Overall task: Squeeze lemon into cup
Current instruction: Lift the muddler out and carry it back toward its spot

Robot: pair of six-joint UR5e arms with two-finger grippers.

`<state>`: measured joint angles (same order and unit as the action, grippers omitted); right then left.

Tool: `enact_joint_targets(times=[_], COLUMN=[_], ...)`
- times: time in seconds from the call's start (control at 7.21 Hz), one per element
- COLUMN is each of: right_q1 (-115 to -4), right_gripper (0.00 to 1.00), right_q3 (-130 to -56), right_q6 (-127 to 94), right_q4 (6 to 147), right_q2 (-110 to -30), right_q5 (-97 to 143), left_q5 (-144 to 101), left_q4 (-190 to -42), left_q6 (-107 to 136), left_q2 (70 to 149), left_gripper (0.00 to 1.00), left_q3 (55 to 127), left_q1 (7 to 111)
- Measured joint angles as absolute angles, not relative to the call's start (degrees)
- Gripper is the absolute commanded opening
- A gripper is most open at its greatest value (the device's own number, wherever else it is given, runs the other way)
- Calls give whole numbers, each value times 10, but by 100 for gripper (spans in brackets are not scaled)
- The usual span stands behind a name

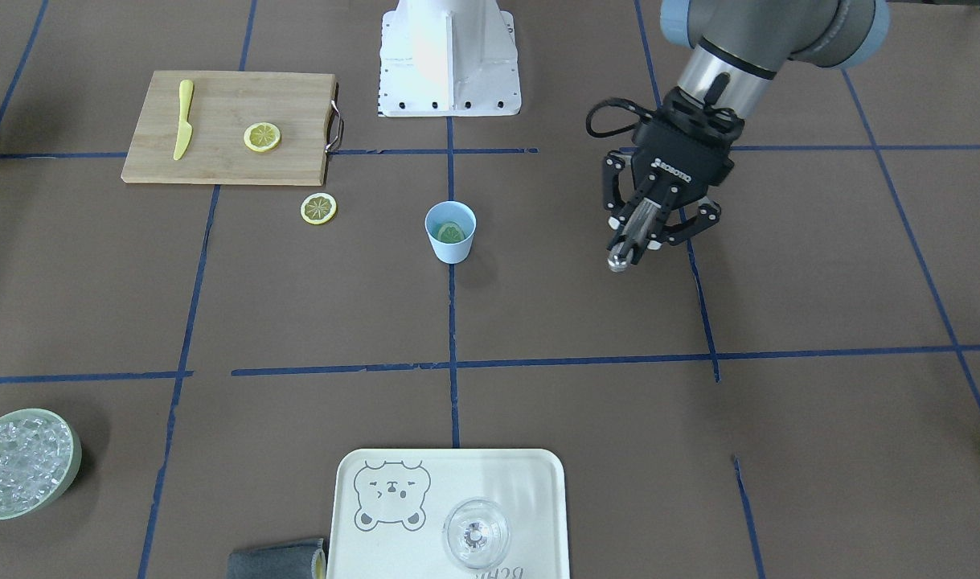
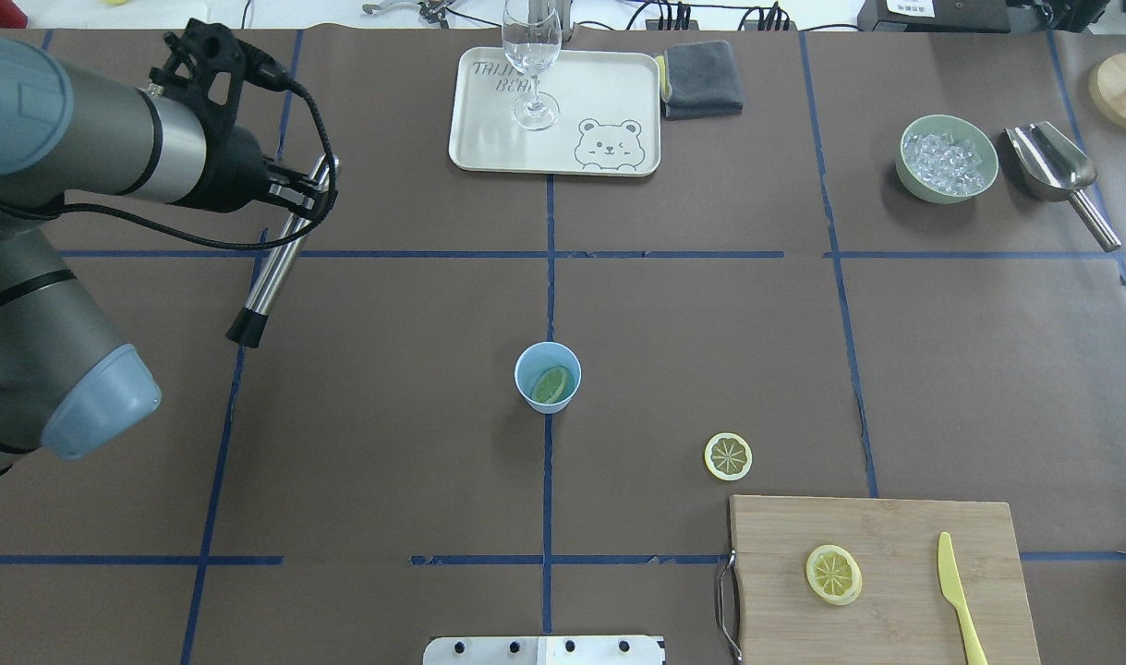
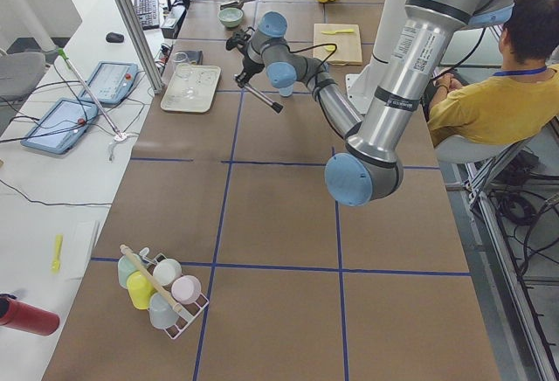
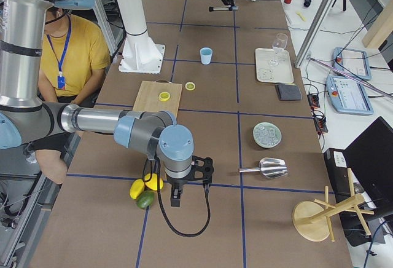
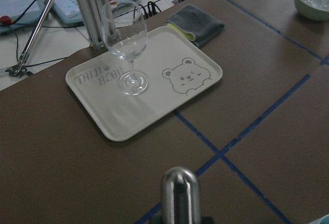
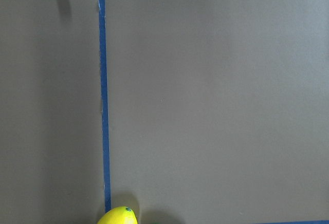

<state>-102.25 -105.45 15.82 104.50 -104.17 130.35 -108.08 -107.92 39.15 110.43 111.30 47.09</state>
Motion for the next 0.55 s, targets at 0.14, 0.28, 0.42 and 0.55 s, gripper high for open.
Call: enact_joint_targets(times=[0.14, 0.28, 0.42, 0.55], right_q1=[-1023, -1024, -1024, -1025], right_gripper=[100, 100, 100, 100], right_q3=[-1054, -1054, -1054, -1054], right_q6=[157, 157, 156, 156], right_q4=[1045, 1045, 1045, 1045], right_q2=[-1043, -1043, -1044, -1044], right_q5=[1303, 1303, 1303, 1303], left_q5=[-1079, -1078, -1067, -1043], left_q4=[-1073, -1072, -1073, -1074], left_q6=[424, 448, 474, 504], left_q2=[1061, 1022, 995, 982], left_gripper=[0, 0, 0, 0], left_q3=[1113, 1109, 1099, 1081], left_q1=[473, 473, 473, 472])
